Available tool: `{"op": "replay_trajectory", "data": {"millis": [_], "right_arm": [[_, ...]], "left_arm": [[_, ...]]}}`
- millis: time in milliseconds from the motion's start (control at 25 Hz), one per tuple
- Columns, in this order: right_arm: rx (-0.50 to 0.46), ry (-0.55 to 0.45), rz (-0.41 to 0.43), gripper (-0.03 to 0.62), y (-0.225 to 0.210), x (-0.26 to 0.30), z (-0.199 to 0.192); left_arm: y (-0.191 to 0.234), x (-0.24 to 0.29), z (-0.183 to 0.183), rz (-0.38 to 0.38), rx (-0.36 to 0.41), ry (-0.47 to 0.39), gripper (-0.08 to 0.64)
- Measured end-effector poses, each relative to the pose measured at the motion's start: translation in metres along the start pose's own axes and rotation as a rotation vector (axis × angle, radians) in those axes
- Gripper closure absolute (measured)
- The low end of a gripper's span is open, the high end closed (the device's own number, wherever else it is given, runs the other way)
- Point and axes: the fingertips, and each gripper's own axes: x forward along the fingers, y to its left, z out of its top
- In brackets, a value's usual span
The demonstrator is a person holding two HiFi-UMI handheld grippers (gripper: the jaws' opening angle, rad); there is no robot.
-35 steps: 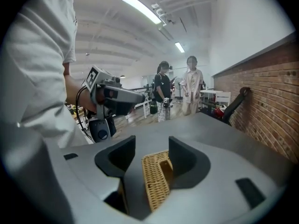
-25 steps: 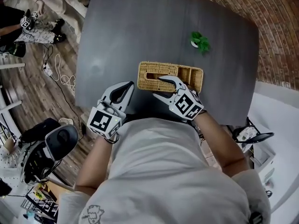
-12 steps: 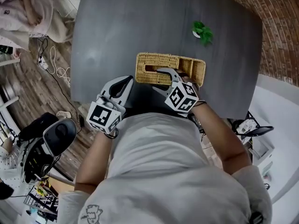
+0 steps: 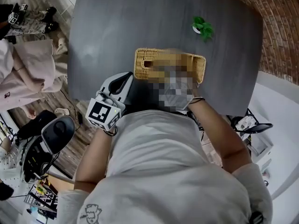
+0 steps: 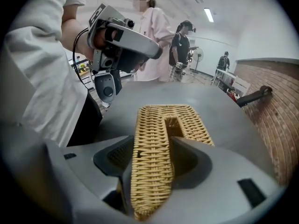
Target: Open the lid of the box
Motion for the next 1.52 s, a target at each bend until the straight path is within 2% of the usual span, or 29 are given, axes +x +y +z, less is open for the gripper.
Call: {"op": "replay_trajectory", "data": {"millis": [360,600,760,840,920,1200,1520], "right_arm": [[0.027,0.002,0.043,0.35,-0.004,-0.006,0.002],[0.083,0.005,0.127,0.351,-0.005,-0.021,0.014],[0.074,0.009,0.164,0.357,-0.006,-0.029,0.026],[0.058,0.002,0.173,0.372,-0.007,-0.034,0.034],[0.05,-0.008,0.179,0.424,-0.009,-0.042,0.044],[0.027,-0.037,0.16,0.527,-0.03,-0.071,0.072],[0.003,-0.055,0.061,0.551,-0.083,-0.091,0.089]], "left_arm": [[0.003,-0.001,0.008,0.007,0.004,-0.004,0.549],[0.005,-0.004,0.023,0.009,0.017,-0.028,0.549],[0.008,-0.006,0.032,-0.007,0.026,-0.044,0.549],[0.011,-0.008,0.037,-0.012,0.035,-0.049,0.549],[0.013,-0.009,0.042,-0.016,0.039,-0.053,0.549],[0.019,-0.009,0.056,-0.038,0.059,-0.063,0.549],[0.026,-0.002,0.076,-0.039,0.091,-0.09,0.549]]}}
